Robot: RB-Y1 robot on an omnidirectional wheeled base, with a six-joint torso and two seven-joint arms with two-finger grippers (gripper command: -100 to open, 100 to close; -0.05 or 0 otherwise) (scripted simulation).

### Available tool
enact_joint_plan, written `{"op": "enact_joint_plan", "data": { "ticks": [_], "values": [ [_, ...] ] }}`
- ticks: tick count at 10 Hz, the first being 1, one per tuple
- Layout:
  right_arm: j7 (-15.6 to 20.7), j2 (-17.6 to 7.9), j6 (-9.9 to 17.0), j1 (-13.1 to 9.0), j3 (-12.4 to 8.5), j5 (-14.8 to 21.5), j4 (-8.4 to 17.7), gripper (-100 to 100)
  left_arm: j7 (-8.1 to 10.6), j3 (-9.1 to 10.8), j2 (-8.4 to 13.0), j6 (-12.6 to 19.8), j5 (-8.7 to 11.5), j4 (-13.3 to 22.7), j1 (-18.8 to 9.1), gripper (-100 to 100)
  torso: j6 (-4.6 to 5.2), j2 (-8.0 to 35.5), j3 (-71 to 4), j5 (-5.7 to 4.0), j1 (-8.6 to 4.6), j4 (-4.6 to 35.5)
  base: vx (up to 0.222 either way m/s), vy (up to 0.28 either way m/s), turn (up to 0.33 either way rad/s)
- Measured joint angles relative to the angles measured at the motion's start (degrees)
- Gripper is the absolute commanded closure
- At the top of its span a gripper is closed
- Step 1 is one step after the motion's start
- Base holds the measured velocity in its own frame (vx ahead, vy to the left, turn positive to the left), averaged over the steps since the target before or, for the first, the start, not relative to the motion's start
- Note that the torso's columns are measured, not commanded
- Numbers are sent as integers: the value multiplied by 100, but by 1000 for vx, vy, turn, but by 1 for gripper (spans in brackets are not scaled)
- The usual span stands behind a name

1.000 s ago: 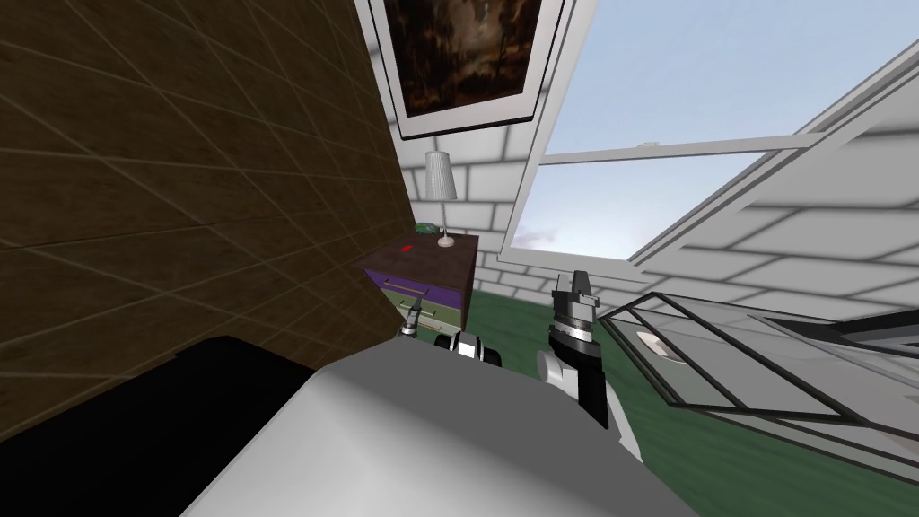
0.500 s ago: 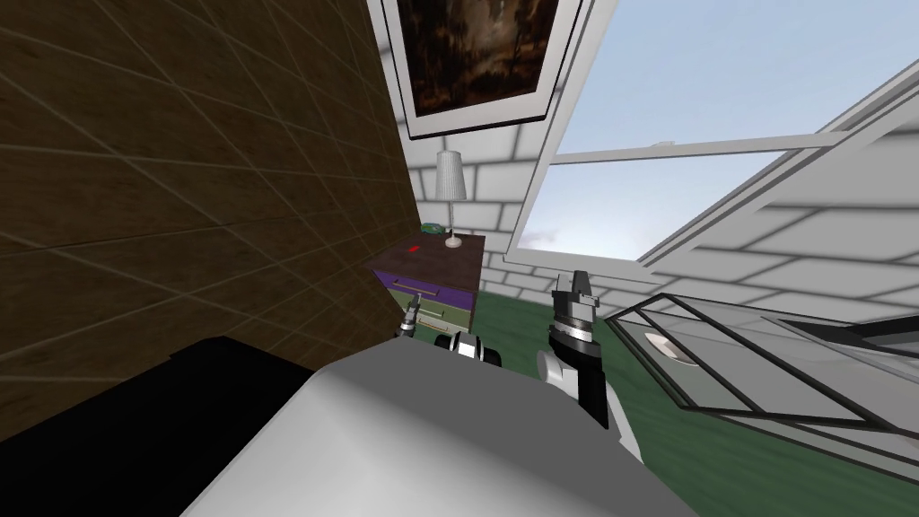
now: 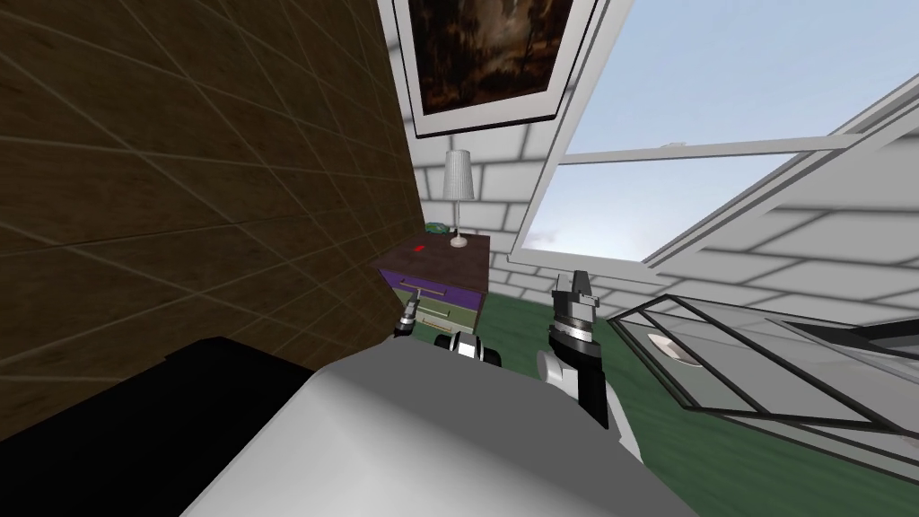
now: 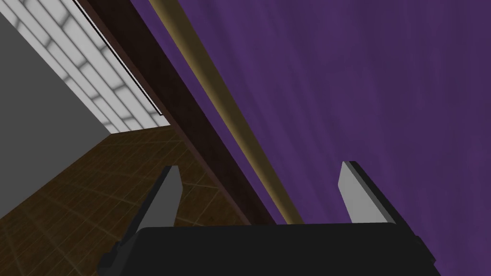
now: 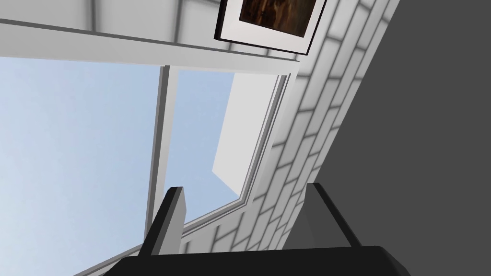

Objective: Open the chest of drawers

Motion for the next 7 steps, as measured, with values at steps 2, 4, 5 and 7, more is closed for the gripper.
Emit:
{"op": "enact_joint_plan", "data": {
  "ticks": [2, 4, 5, 7],
  "values": [
    [0, 0, 0, 0, 0, 0, 0, 0, 94, 32, 106, 230, 46, -51, -163, -100, -1, -3, -1, 10, 32, -1, -25, -35, 7],
    [0, -1, 0, 0, 0, 0, 0, 0, 131, 39, 136, 342, 62, -89, -226, 100, -1, -8, -4, 12, 39, -2, 2, 0, -5],
    [0, -1, 0, 1, -1, 0, 0, 0, 111, 33, 111, 251, 50, -48, -159, 100, -2, -12, -7, 13, 44, -4, 30, 39, 2],
    [0, -1, 0, 1, -1, 0, 0, 0, 32, 14, 14, 9, 15, 6, -4, 100, 7, -14, -5, 11, 20, -8, 43, 45, -11]
  ]
}}
